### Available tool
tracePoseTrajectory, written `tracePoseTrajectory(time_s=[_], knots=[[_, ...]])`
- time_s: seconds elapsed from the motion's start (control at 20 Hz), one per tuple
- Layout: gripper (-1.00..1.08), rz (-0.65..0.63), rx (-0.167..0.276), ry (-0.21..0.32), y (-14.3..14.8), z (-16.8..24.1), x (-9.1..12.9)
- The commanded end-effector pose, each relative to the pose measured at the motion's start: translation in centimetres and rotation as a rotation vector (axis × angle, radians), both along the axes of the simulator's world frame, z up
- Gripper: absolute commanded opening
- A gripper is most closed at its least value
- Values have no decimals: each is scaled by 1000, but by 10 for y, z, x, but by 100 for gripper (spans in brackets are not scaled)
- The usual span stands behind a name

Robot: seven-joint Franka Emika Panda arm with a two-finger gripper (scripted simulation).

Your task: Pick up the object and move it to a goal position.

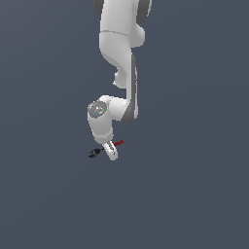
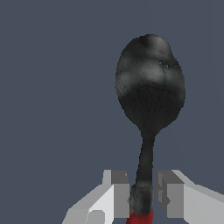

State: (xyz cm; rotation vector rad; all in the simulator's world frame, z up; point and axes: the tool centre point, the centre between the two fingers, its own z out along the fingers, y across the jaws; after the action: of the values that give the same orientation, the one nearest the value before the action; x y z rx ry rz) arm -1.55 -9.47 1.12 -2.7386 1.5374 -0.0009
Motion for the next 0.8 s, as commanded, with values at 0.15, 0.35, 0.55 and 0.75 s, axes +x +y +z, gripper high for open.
tracePoseTrajectory(time_s=[0.15, 0.35, 0.55, 0.75], knots=[[-100, -1, 0, 1, -1, -1, 0], [-100, 1, 0, -3, 1, 1, 1], [-100, 1, 0, -3, -1, 7, 2], [-100, 0, 0, -3, -4, 22, 4]])
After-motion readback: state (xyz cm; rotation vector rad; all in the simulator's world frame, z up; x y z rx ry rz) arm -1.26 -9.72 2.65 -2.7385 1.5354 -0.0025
